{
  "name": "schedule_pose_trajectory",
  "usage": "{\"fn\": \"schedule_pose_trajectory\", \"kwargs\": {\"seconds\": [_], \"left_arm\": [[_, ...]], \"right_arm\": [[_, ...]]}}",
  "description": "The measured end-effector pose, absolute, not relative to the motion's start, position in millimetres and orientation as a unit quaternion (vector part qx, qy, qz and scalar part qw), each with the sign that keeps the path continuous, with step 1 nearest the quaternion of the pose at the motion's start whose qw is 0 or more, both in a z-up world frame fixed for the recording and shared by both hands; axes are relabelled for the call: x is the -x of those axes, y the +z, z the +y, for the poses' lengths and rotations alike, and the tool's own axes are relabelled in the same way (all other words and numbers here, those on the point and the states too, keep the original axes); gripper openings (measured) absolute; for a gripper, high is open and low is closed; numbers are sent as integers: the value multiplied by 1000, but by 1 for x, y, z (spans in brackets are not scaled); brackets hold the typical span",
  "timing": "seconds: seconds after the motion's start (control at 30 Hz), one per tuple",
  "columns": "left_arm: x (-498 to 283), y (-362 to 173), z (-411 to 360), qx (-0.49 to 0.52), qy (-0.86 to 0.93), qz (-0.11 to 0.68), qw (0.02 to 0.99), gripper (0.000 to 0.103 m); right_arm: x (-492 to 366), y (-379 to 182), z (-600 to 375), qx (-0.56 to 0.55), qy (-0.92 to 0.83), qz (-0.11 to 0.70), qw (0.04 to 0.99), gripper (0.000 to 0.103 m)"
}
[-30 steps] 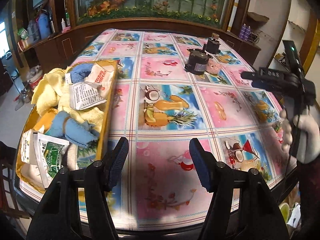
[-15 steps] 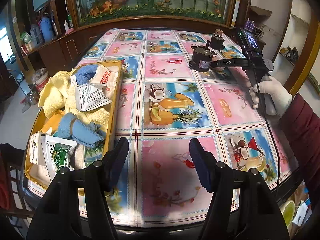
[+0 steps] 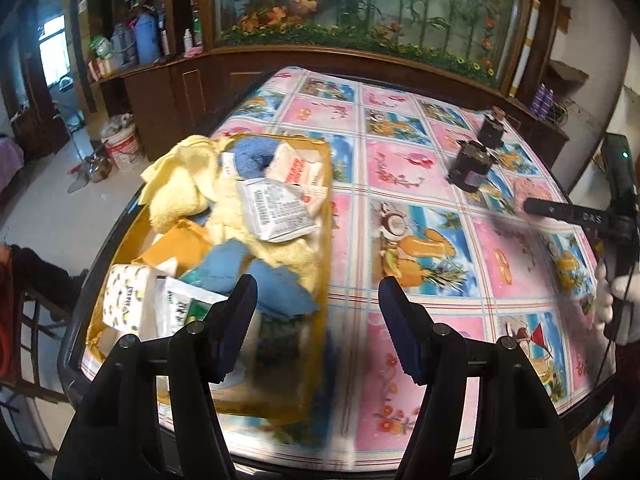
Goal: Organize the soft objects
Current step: 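Carry the pink teddy into the box and open the right gripper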
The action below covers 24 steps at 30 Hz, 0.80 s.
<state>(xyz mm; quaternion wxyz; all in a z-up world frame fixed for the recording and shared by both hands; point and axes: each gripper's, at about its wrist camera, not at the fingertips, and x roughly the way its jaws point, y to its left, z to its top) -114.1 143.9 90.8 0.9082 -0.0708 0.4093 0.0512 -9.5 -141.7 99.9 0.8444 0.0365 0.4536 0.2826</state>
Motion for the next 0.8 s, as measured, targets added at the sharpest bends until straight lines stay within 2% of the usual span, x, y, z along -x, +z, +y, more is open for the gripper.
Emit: {"fn": "schedule_pose_trajectory", "kwargs": {"seconds": [0.27,0.63,0.8], "left_arm": [[139,89,206,121,127,401,899,64],[159,94,221,93,172,371,908,64],[162,96,221,79,188,363,909,64]], "right_arm": [[30,127,2,-25,416,442,794,30],[34,103,165,6,457,463,759,30],[39,103,166,10,435,460,774,44]]}}
